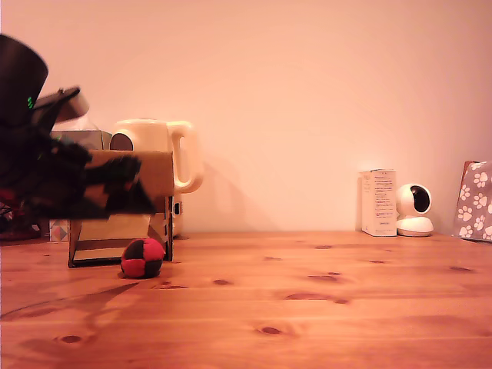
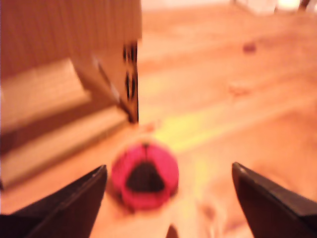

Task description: Drop the footbag into the cardboard dice tower

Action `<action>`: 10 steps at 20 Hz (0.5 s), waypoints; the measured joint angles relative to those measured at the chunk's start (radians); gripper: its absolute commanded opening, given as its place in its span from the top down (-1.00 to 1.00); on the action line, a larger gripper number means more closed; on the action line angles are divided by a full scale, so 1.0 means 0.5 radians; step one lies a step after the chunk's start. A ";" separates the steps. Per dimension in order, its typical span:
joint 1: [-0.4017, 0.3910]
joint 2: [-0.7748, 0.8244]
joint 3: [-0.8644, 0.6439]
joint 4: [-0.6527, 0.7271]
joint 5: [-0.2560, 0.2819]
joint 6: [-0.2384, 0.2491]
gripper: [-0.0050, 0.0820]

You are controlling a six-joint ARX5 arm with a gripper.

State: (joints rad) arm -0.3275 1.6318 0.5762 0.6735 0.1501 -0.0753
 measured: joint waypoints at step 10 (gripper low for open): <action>0.018 0.337 0.272 -0.003 -0.008 0.001 -0.87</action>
State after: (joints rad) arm -0.3183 1.8004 0.7120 0.6720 0.1463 -0.0750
